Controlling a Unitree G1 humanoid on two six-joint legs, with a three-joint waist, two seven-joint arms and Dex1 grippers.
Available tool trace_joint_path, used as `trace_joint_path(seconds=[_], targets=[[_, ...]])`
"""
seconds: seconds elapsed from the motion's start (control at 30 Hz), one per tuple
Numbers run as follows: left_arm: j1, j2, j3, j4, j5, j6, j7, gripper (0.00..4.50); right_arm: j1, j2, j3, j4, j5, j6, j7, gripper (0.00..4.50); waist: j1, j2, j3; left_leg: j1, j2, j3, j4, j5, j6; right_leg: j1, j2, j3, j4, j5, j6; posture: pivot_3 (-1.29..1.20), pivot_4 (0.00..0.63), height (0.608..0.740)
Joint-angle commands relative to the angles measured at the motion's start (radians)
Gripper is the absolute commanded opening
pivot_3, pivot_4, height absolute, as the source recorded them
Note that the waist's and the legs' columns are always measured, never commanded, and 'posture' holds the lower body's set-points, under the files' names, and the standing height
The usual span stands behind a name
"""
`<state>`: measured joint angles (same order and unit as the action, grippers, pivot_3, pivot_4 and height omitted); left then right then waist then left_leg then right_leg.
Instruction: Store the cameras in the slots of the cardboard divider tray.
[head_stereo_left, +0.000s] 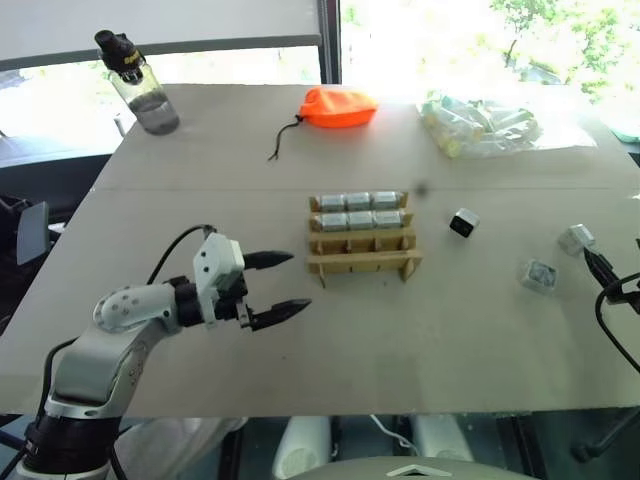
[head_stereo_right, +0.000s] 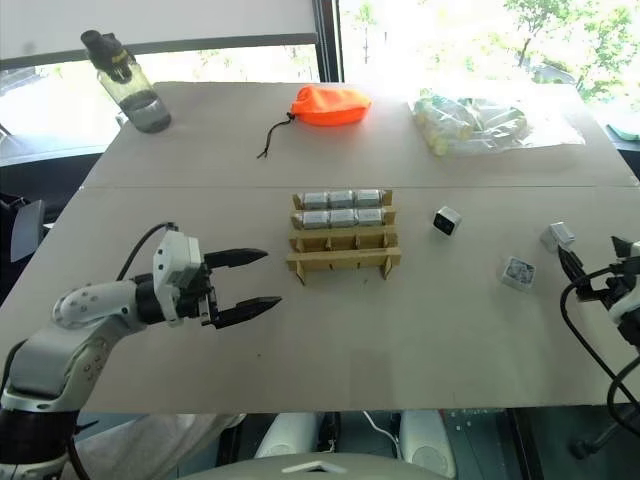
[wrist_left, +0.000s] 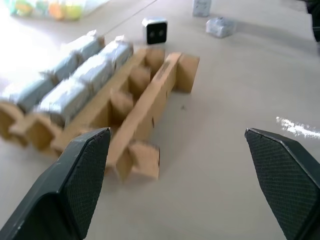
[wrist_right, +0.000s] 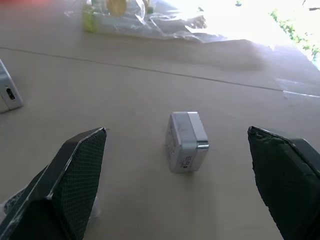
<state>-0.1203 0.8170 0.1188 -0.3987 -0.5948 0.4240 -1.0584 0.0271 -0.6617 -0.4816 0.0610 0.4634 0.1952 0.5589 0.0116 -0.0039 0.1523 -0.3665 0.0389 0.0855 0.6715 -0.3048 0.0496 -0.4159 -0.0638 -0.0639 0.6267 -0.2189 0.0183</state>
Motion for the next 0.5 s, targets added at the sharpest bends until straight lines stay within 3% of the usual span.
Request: trace_joint_path(seconds=[0.03,0.13,0.5], targets=[[-0.04,0.028,0.048,-0.074,-0.106,0.067,-0.014,4.45,-0.065,-0.034,0.007,0.045,-0.025,0.046,-0.016,4.5,-0.002,0.0,0.0,0.0,0.0,0.001,0.0,0.0,0.0,0.0,0.0,0.001,0.0,0.0,0.0,0.0,0.15,0.74],[-0.066,0.054,0.078,-0.095,-0.178,0.113,-0.035,4.45,-0.121,-0.036,0.025,0.101,-0.031,0.064,0.0,4.5,-0.001,-0.002,0.001,0.0,0.0,0.0,0.0,0.0,0.0,0.0,0.0,0.002,0.0,-0.001,0.002,0.0,0.15,0.74],[-0.124,0.071,0.096,-0.088,-0.188,0.128,-0.023,4.45,-0.232,-0.052,0.076,0.259,-0.09,0.056,0.049,4.5,0.001,-0.002,0.002,0.0,0.0,0.002,0.0,0.0,-0.001,0.0,0.0,0.001,0.0,-0.001,0.002,0.0,0.15,0.74]])
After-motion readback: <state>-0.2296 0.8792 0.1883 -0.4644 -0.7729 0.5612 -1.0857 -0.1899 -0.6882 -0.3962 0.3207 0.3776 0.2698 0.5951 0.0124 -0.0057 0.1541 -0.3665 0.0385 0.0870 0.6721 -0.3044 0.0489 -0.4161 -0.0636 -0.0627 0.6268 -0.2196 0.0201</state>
